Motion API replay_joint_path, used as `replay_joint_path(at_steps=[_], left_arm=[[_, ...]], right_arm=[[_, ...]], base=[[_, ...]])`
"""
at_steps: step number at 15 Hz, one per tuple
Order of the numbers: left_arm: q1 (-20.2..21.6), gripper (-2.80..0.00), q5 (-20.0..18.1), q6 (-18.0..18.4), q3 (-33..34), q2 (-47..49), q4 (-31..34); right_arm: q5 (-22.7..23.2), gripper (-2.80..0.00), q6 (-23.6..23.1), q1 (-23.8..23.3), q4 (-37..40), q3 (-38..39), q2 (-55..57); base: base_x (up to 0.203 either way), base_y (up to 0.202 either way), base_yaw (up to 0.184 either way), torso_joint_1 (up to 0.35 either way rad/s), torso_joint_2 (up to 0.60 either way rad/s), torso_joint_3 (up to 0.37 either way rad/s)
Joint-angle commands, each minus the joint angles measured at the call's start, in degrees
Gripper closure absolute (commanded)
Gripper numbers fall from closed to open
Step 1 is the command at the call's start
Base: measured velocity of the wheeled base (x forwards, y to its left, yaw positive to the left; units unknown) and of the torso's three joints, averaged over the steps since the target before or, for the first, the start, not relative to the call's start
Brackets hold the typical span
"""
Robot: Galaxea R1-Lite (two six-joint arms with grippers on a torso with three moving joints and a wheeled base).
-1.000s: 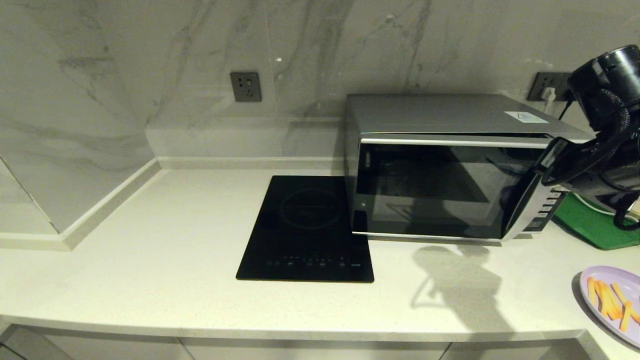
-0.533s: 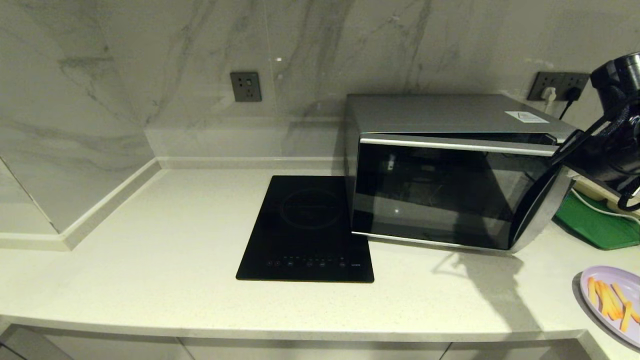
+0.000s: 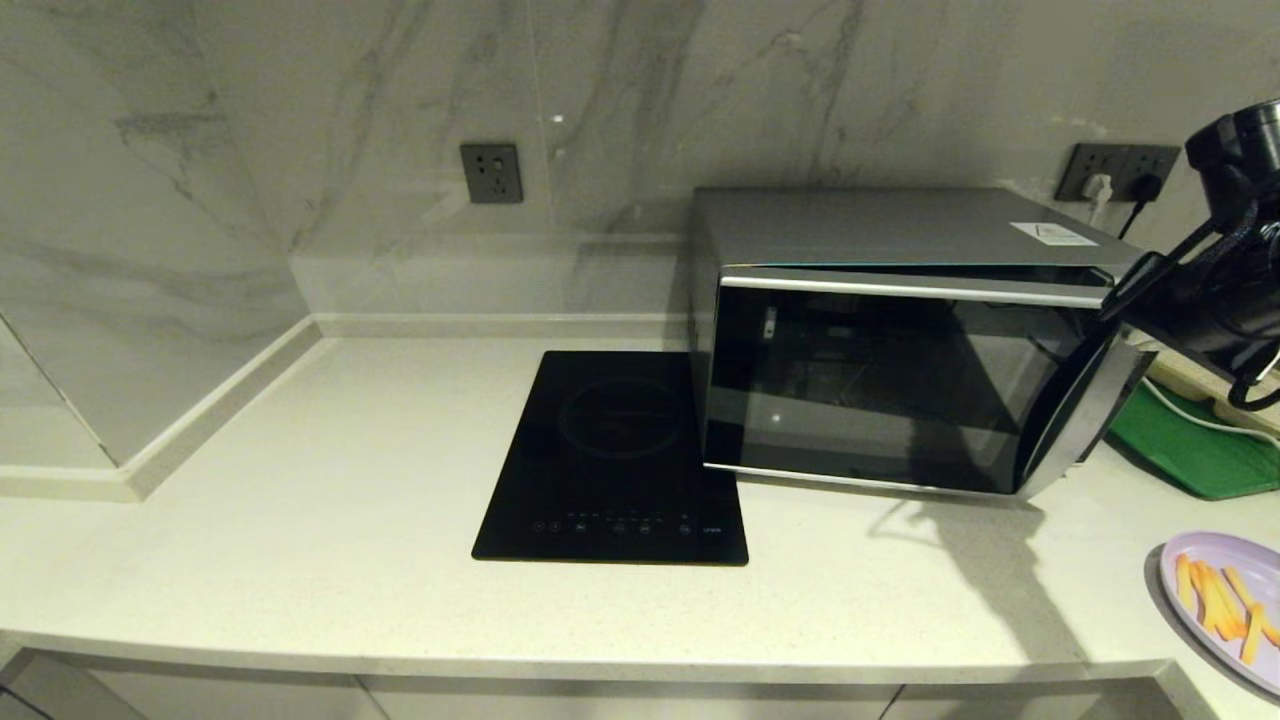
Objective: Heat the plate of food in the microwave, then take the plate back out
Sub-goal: Close the microwave oven
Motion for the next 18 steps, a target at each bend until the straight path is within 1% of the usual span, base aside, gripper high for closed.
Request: replay_joint_path(at_steps=[1,3,9,10,13,16,18], left_arm=[[0.0,0.00,0.0,0.0,0.0,0.0,0.0],[0.0,0.00,0.0,0.0,0.0,0.0,0.0],[0.0,0.00,0.0,0.0,0.0,0.0,0.0],[0.0,0.00,0.0,0.0,0.0,0.0,0.0],[0.0,0.00,0.0,0.0,0.0,0.0,0.0],[0.0,0.00,0.0,0.0,0.0,0.0,0.0],[0.0,0.00,0.0,0.0,0.0,0.0,0.0]], right_arm=[[1.4,0.00,-0.1,-0.1,0.1,-1.1,0.0],[4.4,0.00,-2.6,-1.2,0.1,-2.4,0.3],[5.2,0.00,-3.4,-5.7,0.1,-7.3,7.1],[5.3,0.00,-3.4,-5.9,0.1,-7.9,7.7],[7.7,0.00,-3.5,-5.9,0.2,-8.7,7.7],[7.6,0.00,-4.6,-5.9,0.4,-8.9,6.7],[6.7,0.00,-4.5,-5.9,0.5,-6.4,4.4]], base=[[0.000,0.000,0.000,0.000,0.00,0.000],[0.000,0.000,0.000,0.000,0.00,0.000],[0.000,0.000,0.000,0.000,0.00,0.000],[0.000,0.000,0.000,0.000,0.00,0.000],[0.000,0.000,0.000,0.000,0.00,0.000],[0.000,0.000,0.000,0.000,0.00,0.000],[0.000,0.000,0.000,0.000,0.00,0.000]])
